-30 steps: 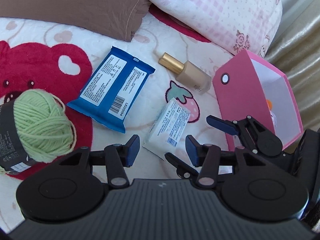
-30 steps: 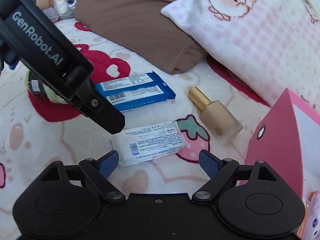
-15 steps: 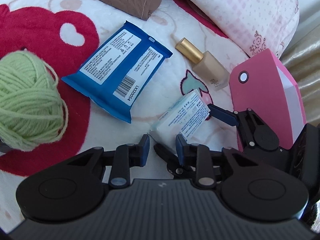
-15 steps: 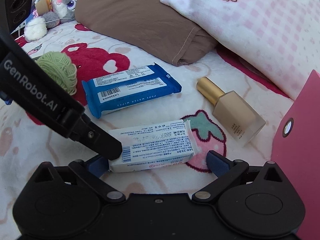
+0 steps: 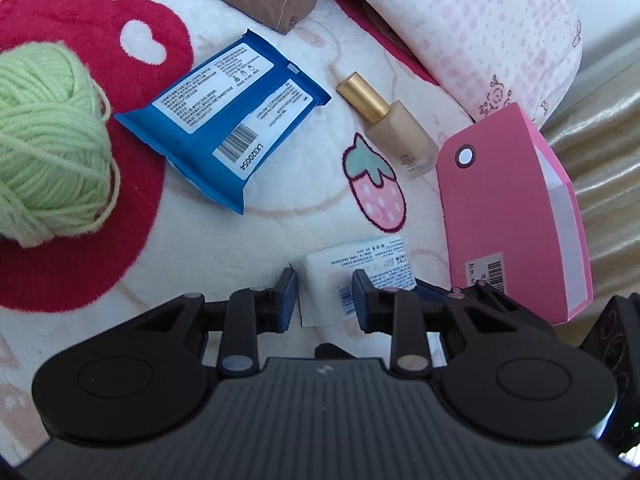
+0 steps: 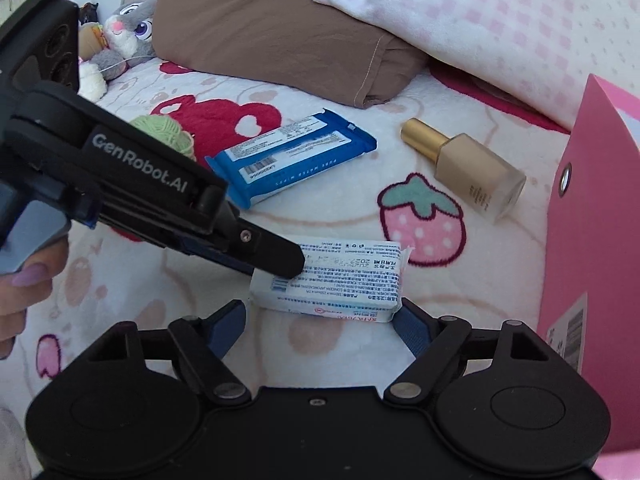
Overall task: Organize objects
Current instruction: 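Move the left gripper to the white medicine box and grasp it, then carry the white box into the pink box and open the left gripper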
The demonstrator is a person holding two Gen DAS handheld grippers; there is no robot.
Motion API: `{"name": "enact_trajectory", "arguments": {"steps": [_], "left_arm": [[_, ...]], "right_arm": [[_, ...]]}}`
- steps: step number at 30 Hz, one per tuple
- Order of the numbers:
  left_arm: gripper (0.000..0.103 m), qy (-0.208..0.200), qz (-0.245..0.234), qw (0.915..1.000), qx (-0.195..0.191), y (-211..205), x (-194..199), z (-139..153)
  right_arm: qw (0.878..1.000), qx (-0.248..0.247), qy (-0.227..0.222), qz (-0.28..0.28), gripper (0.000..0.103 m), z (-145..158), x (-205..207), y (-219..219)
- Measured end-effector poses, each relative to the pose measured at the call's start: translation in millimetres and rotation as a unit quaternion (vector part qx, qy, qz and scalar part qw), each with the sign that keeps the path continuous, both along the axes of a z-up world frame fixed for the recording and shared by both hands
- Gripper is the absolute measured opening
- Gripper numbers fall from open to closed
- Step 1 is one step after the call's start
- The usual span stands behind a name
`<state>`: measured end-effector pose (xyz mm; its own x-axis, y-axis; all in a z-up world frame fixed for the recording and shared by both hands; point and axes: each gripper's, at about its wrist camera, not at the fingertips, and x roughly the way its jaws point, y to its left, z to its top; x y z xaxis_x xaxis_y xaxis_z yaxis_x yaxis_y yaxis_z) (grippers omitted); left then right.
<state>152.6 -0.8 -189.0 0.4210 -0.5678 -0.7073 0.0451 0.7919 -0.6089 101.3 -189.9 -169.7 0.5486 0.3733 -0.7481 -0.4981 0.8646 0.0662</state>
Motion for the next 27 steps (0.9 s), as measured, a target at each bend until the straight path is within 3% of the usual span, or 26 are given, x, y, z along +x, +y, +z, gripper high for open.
{"name": "enact_trajectory", "arguments": {"steps": [3,7,9,14,20,27], "left_arm": [[0.029,-0.001,0.008,1.0000,0.002,-2,-1,-2],[0.029,-0.005,0.014,0.9999,0.002,-3,-3,-2],[0.027,-0.008,0.014,0.9999,-0.002,-3,-5,0],[0.027,-0.007,0.012,0.9998,-0.014,-2,-16,15],[0.027,-0.027,-0.021,0.9993,-0.015,-16,-40,60],[0.027,-0.077,-0.078,0.9939,-0.014,-50,-60,139]], "right_arm": [[1.000,-0.009,-0.010,-0.006,0.085,-2,-2,-3],[0.999,0.019,-0.029,-0.023,0.084,-3,3,-8],[0.999,0.022,-0.028,-0.017,0.073,-7,2,-8],[0.999,0.012,-0.035,-0.029,0.060,8,-14,-9],[0.997,-0.024,-0.069,-0.031,0.060,57,-48,-12],[0.990,-0.051,-0.125,-0.050,0.062,126,-80,-41]]}}
